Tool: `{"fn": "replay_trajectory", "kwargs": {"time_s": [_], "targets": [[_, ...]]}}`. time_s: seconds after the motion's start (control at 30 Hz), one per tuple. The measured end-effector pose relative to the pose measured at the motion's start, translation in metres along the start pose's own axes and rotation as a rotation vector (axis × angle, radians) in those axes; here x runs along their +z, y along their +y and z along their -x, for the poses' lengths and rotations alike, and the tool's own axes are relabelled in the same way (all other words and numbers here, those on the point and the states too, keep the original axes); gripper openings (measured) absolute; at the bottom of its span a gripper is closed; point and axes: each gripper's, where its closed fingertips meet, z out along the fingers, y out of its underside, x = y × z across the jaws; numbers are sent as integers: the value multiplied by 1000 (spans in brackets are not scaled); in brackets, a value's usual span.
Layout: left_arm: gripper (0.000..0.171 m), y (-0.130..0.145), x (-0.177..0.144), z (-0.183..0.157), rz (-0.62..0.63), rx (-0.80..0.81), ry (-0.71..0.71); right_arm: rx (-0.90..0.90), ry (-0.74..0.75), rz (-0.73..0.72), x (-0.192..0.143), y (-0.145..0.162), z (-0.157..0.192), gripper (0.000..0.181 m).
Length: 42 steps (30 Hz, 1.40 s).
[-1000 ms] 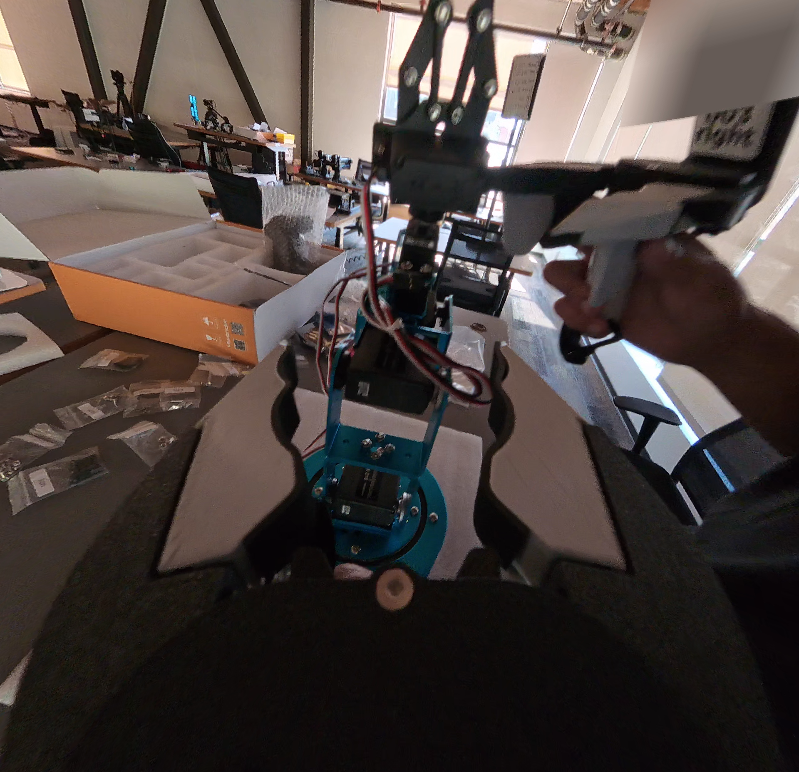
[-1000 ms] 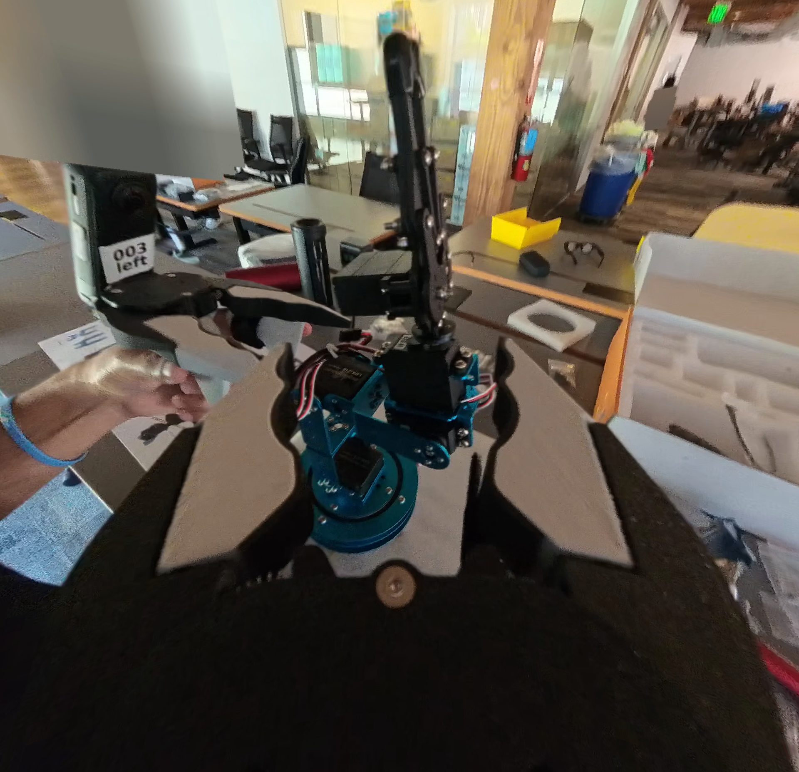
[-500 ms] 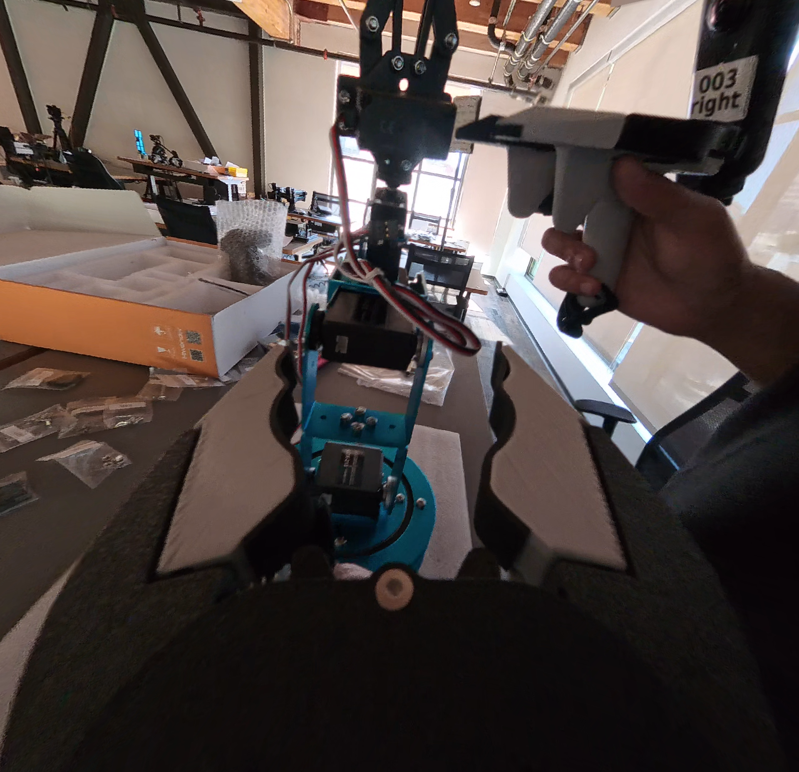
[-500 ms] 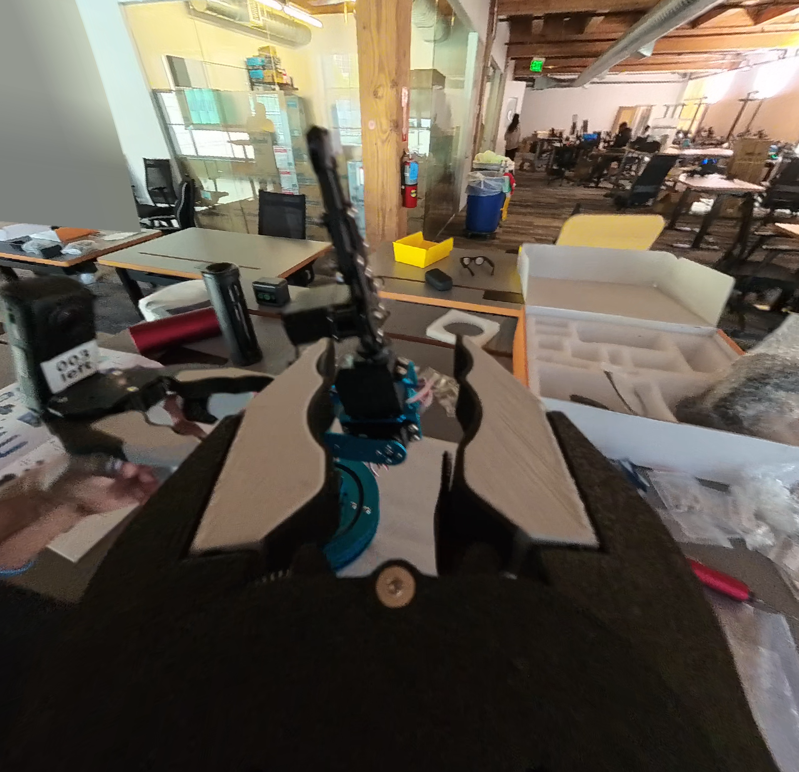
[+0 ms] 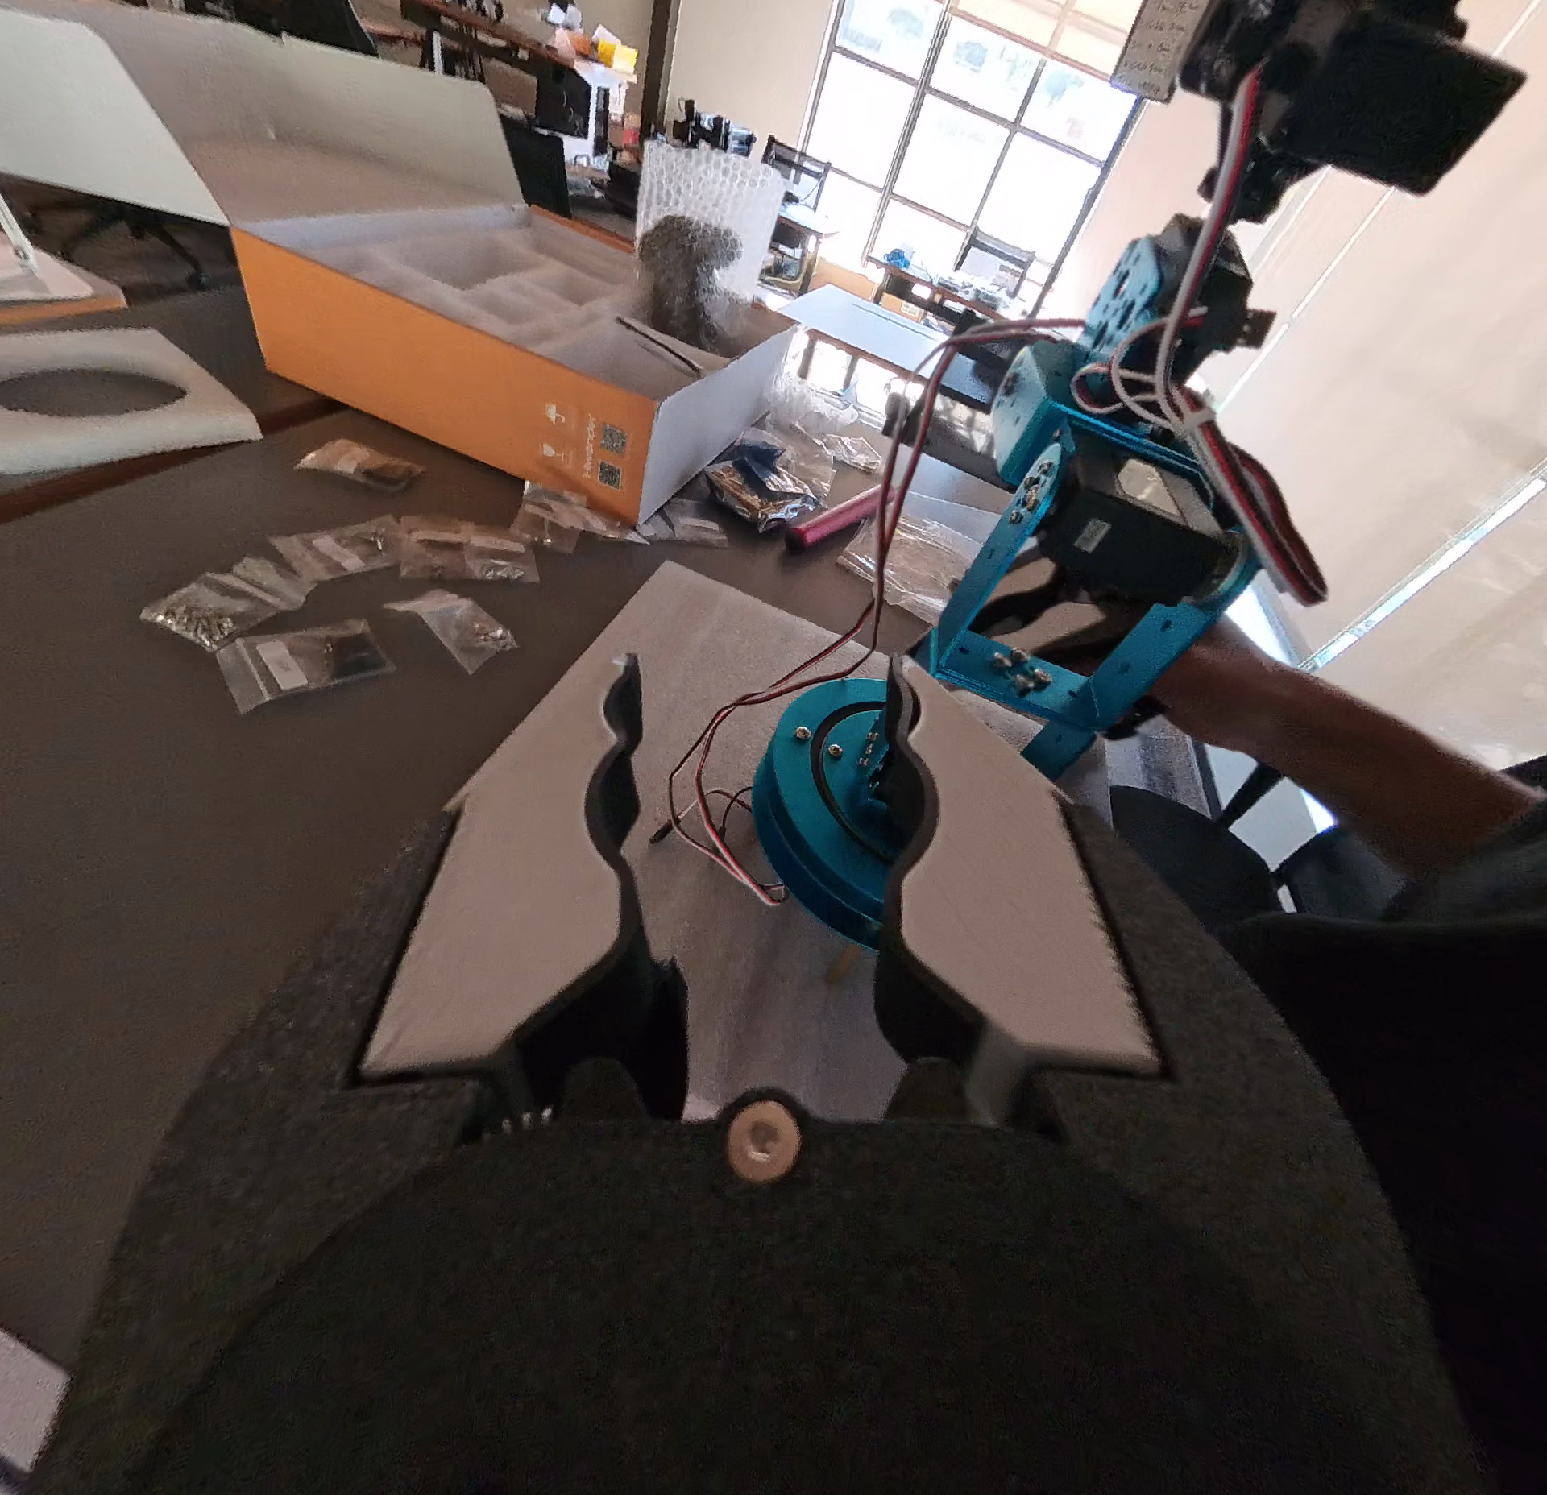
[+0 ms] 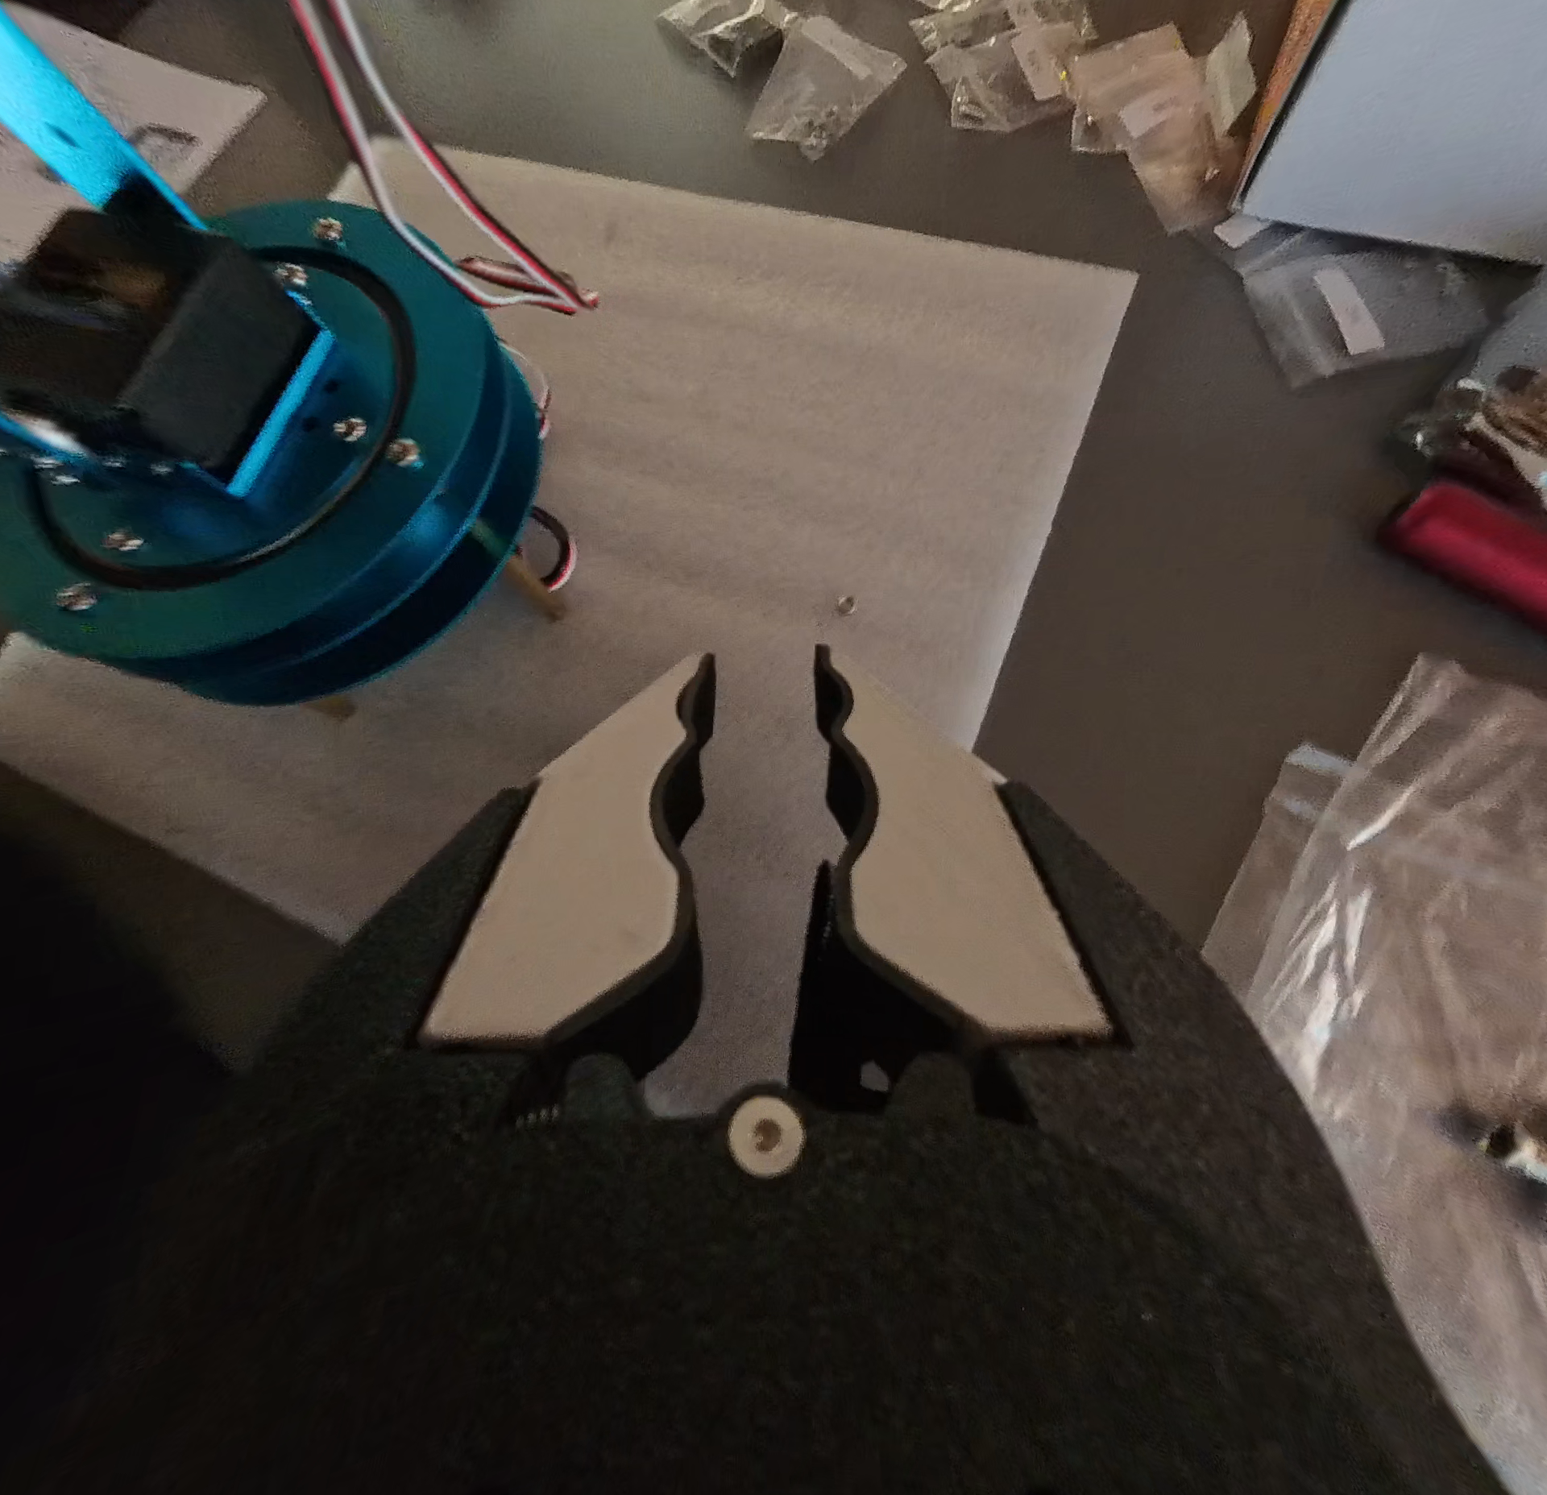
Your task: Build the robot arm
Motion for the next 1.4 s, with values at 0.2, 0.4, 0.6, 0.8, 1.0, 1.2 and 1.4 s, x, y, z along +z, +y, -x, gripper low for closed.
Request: {"fn": "replay_trajectory", "kwargs": {"time_s": [0.2,0.4,0.6,0.8,1.0,1.2,1.4], "targets": [[58,3,-4,9,73,-25,-33,-110,-14,80,31,-3,-17,22],[56,13,-11,12,128,-26,-80,-121,-52,113,40,2,-18,16],[54,19,-18,9,150,-23,-99,-130,-26,98,34,4,-21,4],[53,26,-19,-9,186,-5,-55,-134,-57,42,12,-6,-6,4],[51,77,-22,-41,391,124,-47,-111,-276,27,-33,13,75,3],[44,128,-35,-74,539,199,-31,-120,-377,42,-19,35,162,3],[35,158,-42,-95,649,228,-47,-236,-320,103,25,46,182,3]]}}
